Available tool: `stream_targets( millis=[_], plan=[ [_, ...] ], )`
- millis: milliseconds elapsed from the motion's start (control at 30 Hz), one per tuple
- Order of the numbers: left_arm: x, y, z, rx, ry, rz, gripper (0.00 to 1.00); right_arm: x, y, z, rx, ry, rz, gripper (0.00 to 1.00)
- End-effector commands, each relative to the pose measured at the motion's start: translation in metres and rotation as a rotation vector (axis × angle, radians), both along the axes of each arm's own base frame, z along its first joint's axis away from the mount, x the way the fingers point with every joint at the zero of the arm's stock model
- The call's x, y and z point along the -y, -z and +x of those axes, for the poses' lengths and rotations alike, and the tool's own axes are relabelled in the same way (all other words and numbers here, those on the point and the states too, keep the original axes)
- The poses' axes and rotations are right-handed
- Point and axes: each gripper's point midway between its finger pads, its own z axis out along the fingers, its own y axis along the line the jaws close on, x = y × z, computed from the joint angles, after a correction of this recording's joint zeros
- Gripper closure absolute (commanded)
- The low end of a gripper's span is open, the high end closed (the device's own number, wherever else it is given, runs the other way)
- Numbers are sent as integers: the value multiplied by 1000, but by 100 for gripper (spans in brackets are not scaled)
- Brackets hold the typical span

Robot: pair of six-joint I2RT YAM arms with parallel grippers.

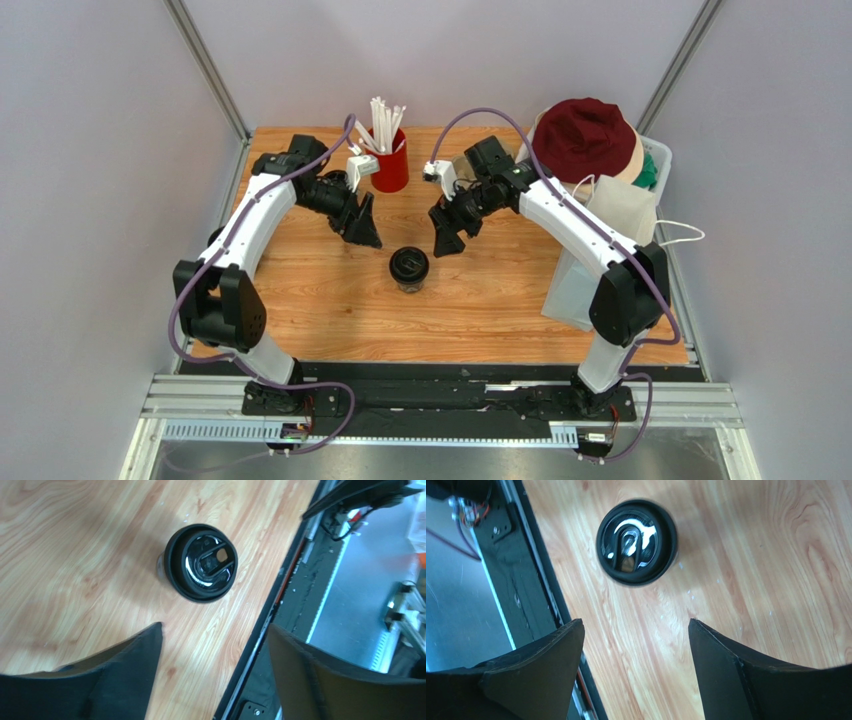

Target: Pack the takeout coffee

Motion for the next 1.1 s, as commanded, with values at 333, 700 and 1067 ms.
stream_targets(
  millis=[333, 700, 1067],
  plan=[
    [-55, -24, -37, 324, -148, 181, 1, 56, -29, -67, 339, -153, 1, 13],
    [-68, -38, -24, 484, -276, 205, 1, 61, -38, -47, 454, -45, -7, 11],
    [-81, -41, -4, 524, -410, 247, 1, 67, -43, -13, 526, 150, -27, 9]
  ],
)
